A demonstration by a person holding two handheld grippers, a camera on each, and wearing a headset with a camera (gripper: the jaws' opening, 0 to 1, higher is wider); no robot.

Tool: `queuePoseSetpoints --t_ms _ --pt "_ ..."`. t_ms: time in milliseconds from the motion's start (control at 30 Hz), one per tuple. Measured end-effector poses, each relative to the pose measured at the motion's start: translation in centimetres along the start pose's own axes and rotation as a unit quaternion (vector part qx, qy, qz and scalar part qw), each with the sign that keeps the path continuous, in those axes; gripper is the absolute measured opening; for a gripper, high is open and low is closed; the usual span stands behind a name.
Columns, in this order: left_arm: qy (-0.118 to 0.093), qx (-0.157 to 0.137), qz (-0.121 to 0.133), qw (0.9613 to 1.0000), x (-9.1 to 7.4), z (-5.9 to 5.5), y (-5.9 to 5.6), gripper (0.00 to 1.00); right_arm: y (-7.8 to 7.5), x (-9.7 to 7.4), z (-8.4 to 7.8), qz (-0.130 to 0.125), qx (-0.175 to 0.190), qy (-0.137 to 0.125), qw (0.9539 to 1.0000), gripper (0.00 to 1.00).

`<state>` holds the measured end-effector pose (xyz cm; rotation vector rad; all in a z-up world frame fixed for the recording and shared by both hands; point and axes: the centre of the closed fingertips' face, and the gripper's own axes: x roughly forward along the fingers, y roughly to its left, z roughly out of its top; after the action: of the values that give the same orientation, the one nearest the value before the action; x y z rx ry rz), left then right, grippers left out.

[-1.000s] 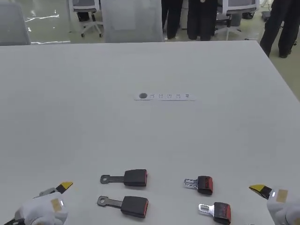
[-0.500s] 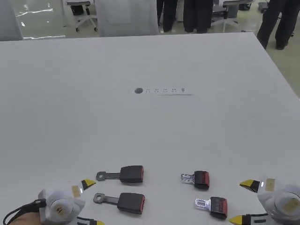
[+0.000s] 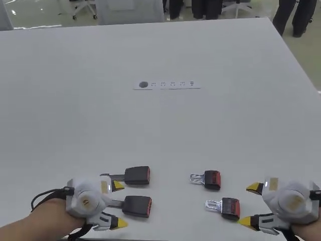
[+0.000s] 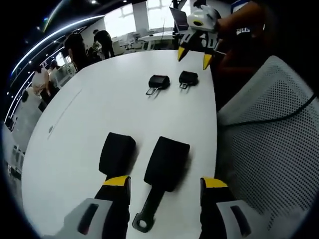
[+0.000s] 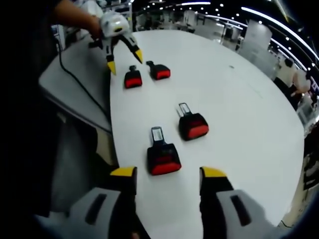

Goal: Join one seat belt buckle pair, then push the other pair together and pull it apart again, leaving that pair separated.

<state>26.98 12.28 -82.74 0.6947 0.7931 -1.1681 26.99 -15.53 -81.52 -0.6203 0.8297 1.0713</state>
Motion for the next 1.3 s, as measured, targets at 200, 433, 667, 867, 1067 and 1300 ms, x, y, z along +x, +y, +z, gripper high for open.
queuePoseSetpoints --t_ms 200,433,667,867,1067,1300 --pt "0.022 0.034 -0.019 0.9990 0.8 -0.1 -0.1 0.55 0.1 1.3 0.2 0.016 -0.004 0.005 0.9999 0.49" --pt "0.028 0.046 -0.030 0.9981 1.2 0.0 -0.6 0.49 0.4 3.0 0.1 0.035 -0.024 0.024 0.9988 0.45" --pt "0.024 0.052 -0.039 0.9976 1.9 0.1 -0.5 0.45 0.3 3.9 -0.2 0.047 -0.026 0.043 0.9977 0.41" --pt "0.028 0.061 -0.043 0.9968 2.1 0.0 -0.6 0.39 0.5 4.2 -0.4 0.061 -0.035 0.059 0.9957 0.35" --pt "0.037 0.075 -0.034 0.9959 2.2 -0.1 0.1 0.33 0.8 4.4 -0.3 0.066 -0.053 0.068 0.9941 0.34" --pt "0.044 0.077 -0.034 0.9955 2.2 -0.2 0.0 0.32 0.8 4.5 -0.4 0.067 -0.062 0.077 0.9928 0.33"
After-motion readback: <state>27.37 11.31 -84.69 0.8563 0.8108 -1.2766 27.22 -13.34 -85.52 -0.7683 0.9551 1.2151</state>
